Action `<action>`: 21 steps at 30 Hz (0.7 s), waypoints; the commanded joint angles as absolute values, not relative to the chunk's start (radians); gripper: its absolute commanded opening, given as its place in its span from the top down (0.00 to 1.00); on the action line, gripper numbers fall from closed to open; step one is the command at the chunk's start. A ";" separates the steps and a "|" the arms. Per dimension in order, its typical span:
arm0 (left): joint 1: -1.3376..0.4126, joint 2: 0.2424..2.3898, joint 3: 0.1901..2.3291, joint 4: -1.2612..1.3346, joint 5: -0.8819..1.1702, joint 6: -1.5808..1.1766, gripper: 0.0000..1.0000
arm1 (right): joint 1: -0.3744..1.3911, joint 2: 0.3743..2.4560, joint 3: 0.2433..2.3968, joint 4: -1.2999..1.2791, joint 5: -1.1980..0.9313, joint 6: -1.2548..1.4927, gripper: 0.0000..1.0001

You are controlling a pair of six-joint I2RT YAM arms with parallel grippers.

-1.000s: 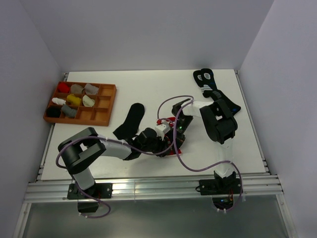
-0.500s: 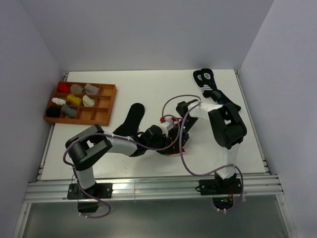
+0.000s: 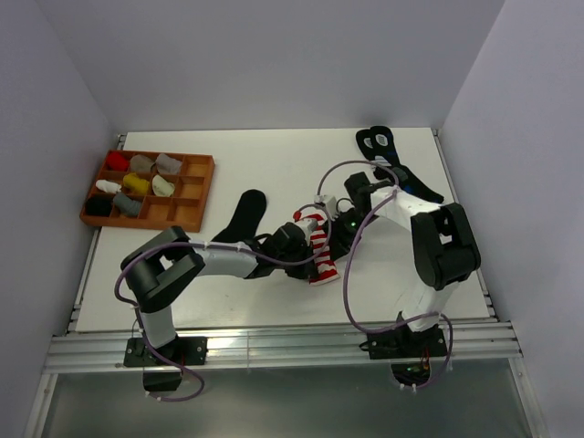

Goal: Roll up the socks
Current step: Roll the sock at the center of the board.

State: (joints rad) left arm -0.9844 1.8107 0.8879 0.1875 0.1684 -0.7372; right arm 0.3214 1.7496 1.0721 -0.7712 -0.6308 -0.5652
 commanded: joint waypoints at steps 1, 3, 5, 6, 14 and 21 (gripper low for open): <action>-0.976 1.822 0.903 -0.037 0.133 -0.727 1.00 | 0.273 1.687 1.065 -0.736 -0.611 -0.561 0.49; -0.976 1.822 0.920 -0.076 0.130 -0.726 1.00 | 0.256 1.660 1.052 -0.717 -0.597 -0.549 0.49; -0.965 1.821 0.934 -0.101 0.158 -0.726 1.00 | 0.236 1.638 1.034 -0.692 -0.575 -0.546 0.49; -0.960 1.821 0.940 -0.138 0.163 -0.724 1.00 | 0.230 1.617 1.026 -0.684 -0.572 -0.546 0.49; -0.874 1.839 1.078 -0.388 0.326 -0.637 1.00 | 0.195 1.497 0.971 -0.687 -0.640 -0.672 0.53; -0.796 1.910 1.157 -0.506 0.501 -0.597 1.00 | 0.291 1.365 0.878 -0.634 -0.609 -0.788 0.54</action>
